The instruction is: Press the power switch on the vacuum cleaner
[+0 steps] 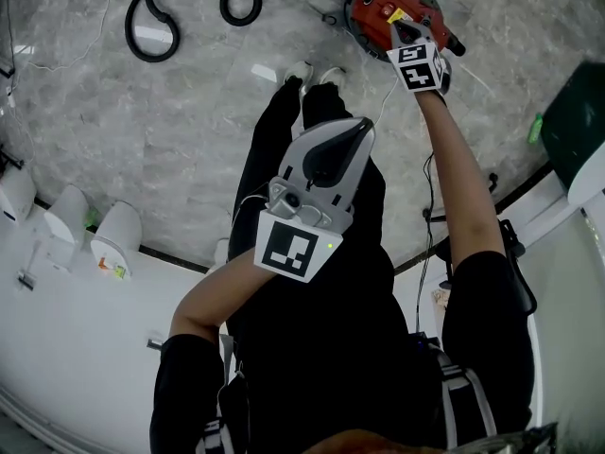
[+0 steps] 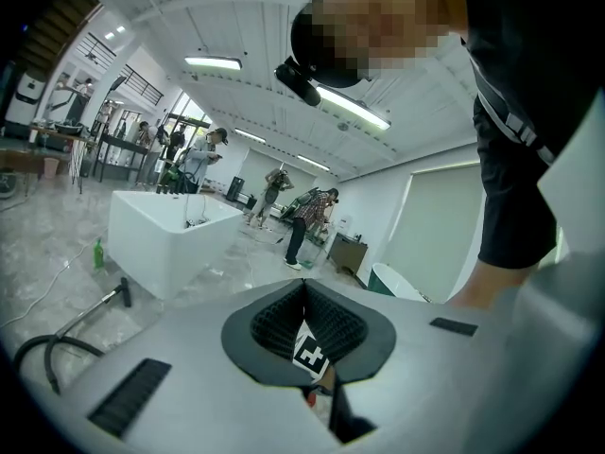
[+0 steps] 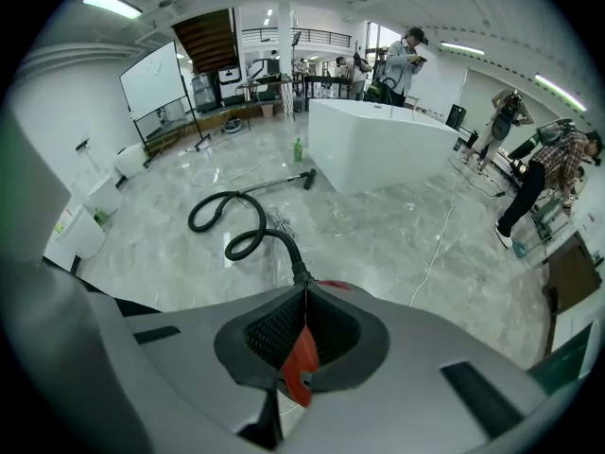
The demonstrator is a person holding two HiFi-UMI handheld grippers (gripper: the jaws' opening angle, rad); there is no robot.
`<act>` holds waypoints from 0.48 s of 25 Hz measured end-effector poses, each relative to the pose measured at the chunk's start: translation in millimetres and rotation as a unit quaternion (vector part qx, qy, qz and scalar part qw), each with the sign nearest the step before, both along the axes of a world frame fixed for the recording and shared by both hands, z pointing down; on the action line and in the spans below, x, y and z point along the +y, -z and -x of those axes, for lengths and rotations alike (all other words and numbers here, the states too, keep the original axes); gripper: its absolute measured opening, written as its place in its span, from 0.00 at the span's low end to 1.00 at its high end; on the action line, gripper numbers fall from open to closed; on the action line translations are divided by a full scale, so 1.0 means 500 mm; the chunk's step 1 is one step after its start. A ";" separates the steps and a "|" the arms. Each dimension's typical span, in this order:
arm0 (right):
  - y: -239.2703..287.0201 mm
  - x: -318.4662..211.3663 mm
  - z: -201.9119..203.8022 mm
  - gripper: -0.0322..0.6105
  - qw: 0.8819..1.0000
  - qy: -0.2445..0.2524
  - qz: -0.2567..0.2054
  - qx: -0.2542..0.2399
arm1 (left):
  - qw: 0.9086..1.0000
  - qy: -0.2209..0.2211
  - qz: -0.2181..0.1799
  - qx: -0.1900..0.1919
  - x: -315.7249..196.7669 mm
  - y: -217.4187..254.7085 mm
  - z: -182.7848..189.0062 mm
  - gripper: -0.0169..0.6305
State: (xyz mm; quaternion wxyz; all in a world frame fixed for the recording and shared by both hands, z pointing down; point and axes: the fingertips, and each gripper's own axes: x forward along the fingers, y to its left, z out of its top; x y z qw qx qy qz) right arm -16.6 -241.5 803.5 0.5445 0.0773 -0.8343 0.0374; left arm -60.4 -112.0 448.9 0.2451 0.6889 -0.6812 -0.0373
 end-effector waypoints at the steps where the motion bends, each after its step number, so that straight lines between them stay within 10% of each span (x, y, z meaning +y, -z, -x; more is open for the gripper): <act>1: -0.012 -0.003 0.002 0.08 1.000 -0.003 0.000 0.002 | 1.000 0.002 -0.001 -0.005 -0.004 -0.005 0.001 0.05; 12: -0.131 -0.011 0.004 0.08 0.999 0.005 0.011 0.039 | 0.999 0.042 -0.003 -0.007 -0.015 -0.081 0.046 0.05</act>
